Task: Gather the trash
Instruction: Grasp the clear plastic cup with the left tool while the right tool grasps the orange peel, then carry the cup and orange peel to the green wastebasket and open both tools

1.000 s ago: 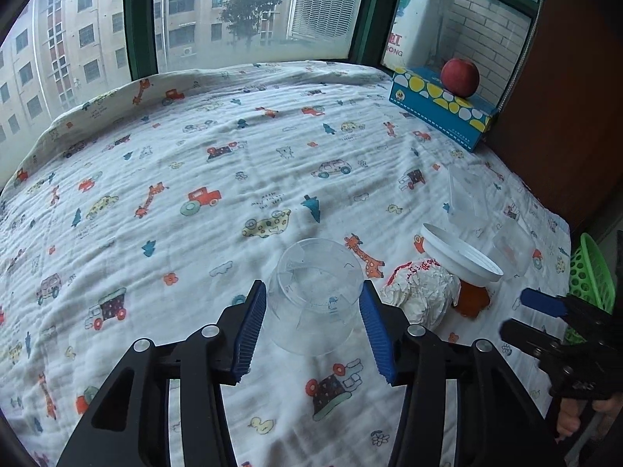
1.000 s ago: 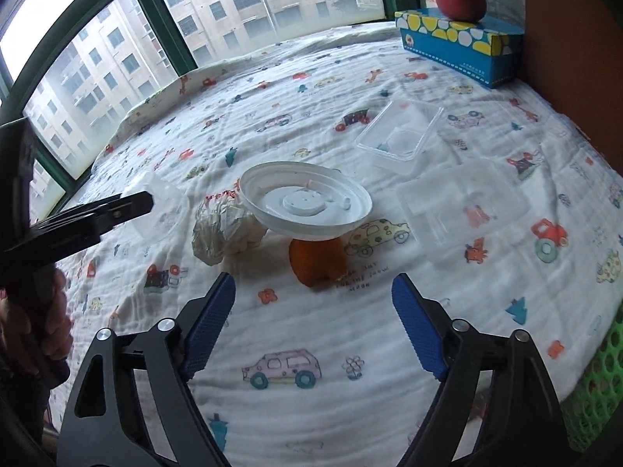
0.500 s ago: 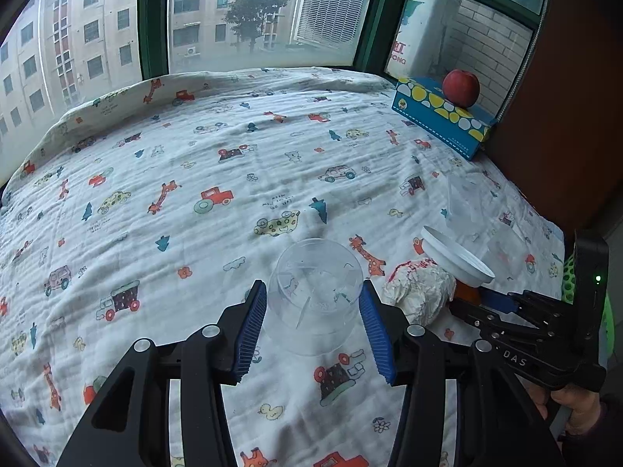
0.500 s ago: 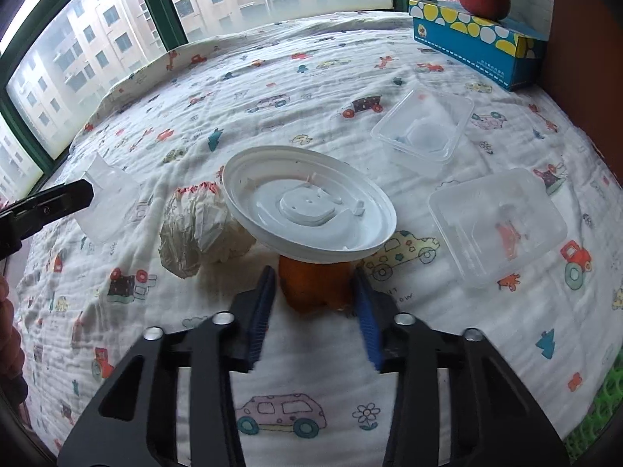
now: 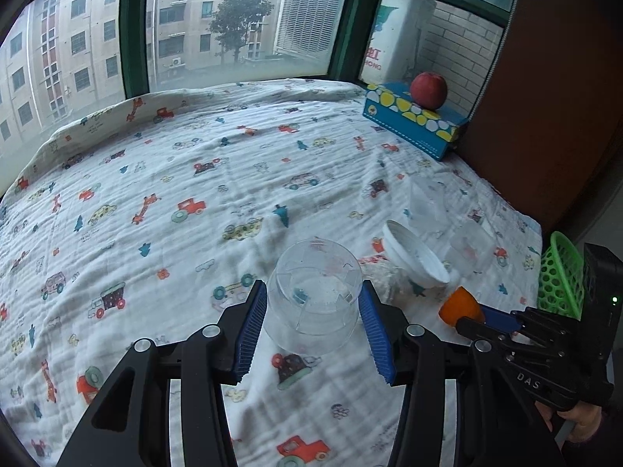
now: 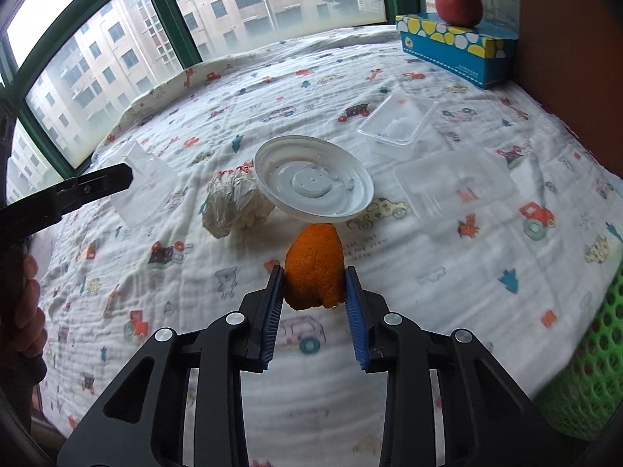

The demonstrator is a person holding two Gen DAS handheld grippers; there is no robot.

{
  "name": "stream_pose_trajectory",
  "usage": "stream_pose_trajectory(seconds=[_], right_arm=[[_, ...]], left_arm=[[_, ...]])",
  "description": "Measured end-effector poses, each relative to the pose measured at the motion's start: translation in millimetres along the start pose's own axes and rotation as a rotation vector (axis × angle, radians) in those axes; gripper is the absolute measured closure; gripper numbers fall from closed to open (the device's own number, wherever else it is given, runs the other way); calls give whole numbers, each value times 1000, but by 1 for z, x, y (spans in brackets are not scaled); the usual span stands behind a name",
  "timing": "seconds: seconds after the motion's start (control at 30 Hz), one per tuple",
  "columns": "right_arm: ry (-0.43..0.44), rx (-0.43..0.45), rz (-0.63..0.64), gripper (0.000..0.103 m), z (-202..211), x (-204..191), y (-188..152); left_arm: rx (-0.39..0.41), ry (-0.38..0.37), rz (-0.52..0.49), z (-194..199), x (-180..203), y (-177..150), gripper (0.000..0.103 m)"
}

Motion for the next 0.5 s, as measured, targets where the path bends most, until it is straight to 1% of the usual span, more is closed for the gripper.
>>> stream_pose_trajectory(seconds=[0.17,0.37,0.4,0.5], right_arm=[[-6,39,-39,72,33,13,-11],[-50,90,-102,72,75,45,-26],[-61,96,-109,72,81,50,-28],[-98,117,-144,72,100,71,-36]], left_arm=[[4,-38,-37,7,30,-3,56],[8,-94,-90,11,72,-7,56],[6,-106,-101,11,81,-8,61],[-5,-136,-131,9,106,-10,61]])
Point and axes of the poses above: each gripper's, at about its wrist camera, not at the fingertips, and z roughly against the way its jaws point, x to its right, y to its top, the point moved 3 cm from there along -z, roughly the way its jaws point, and after that the axes turned 6 degrees about z, right-handed, at the moved point
